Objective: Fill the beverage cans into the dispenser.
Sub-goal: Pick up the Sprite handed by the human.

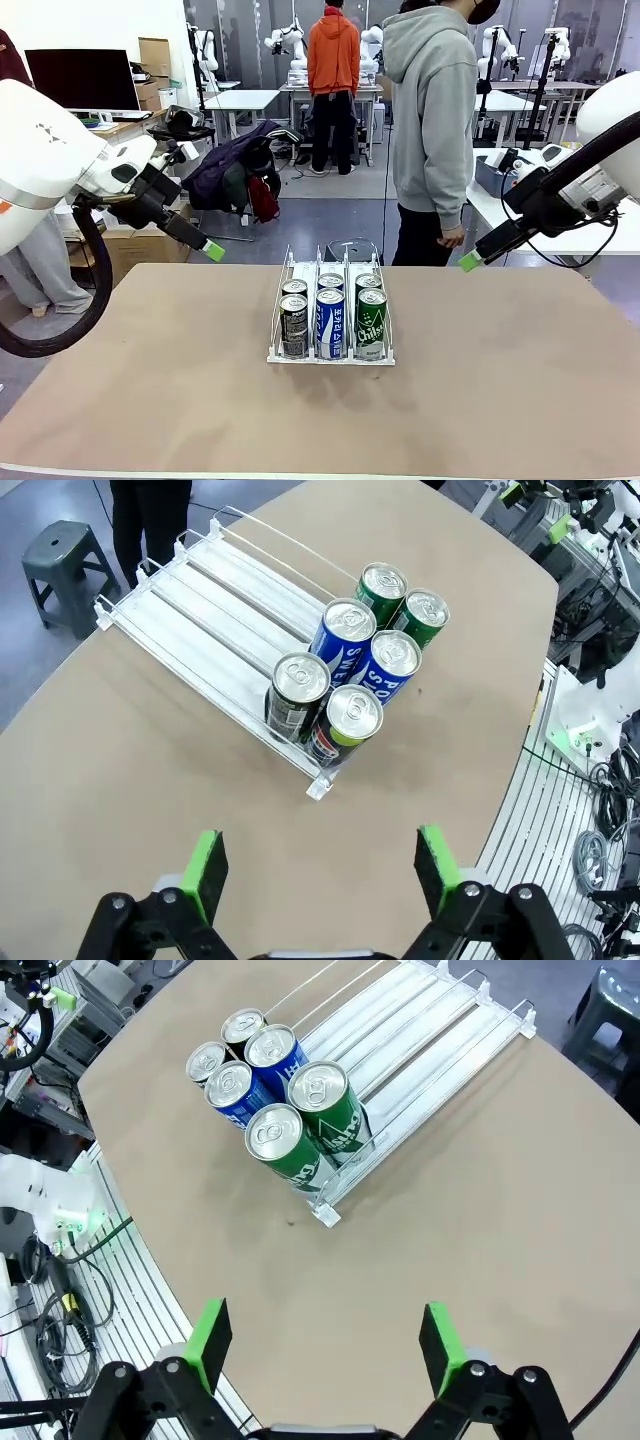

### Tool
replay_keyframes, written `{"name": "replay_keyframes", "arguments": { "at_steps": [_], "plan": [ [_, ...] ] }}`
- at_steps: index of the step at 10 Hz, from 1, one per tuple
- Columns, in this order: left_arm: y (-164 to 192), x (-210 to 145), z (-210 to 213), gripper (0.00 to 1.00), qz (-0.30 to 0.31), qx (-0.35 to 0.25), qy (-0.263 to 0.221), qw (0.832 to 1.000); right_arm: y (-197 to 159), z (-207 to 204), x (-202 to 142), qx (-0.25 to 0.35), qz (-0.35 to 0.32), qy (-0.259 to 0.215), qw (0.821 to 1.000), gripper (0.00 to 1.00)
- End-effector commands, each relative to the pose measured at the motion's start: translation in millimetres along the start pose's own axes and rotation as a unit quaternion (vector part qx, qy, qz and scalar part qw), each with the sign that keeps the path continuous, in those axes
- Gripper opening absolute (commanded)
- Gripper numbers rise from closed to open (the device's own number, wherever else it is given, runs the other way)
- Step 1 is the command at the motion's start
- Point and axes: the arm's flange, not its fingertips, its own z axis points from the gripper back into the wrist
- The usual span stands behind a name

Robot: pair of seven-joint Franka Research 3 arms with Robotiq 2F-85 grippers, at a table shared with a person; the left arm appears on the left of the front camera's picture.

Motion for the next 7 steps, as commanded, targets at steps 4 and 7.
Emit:
{"name": "replay_keyframes", "arguments": {
  "at_steps": [4, 7],
  "plan": [
    [17, 18, 31, 1.00, -0.054, -0.031, 0.058, 0.996, -31, 32, 17, 0.012, -0.006, -0.018, 1.000, 1.00],
    [29, 52, 82, 1.00, -0.076, -0.027, 0.078, 0.994, -54, 78, 52, 0.017, 0.041, -0.009, 0.999, 1.00]
  ]
}}
